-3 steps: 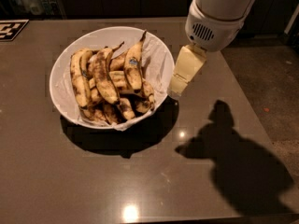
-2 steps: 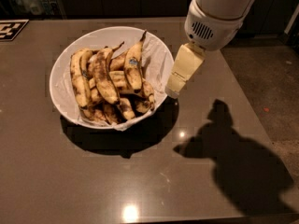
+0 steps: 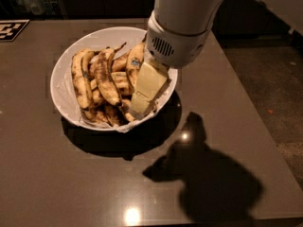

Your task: Pick banana from white bowl

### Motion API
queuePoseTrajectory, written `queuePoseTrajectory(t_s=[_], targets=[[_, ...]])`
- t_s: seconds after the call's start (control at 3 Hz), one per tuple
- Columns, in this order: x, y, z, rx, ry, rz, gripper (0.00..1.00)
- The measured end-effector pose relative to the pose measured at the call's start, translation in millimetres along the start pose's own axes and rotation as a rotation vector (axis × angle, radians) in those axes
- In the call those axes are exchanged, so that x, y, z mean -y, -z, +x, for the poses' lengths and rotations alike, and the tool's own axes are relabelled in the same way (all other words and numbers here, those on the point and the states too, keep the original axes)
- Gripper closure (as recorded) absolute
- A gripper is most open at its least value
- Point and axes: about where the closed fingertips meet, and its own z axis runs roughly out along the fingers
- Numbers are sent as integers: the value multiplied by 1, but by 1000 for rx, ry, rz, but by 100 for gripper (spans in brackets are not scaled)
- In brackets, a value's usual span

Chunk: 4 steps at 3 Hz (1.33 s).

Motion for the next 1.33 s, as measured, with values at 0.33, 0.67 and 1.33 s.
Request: queuePoseTrajectory(t_s=[0.33, 0.67, 1.33], targets=[[0, 2, -2, 10, -1, 6, 0], [1, 3, -5, 33, -30, 14, 0], [-28, -3, -67, 60, -62, 52, 0]])
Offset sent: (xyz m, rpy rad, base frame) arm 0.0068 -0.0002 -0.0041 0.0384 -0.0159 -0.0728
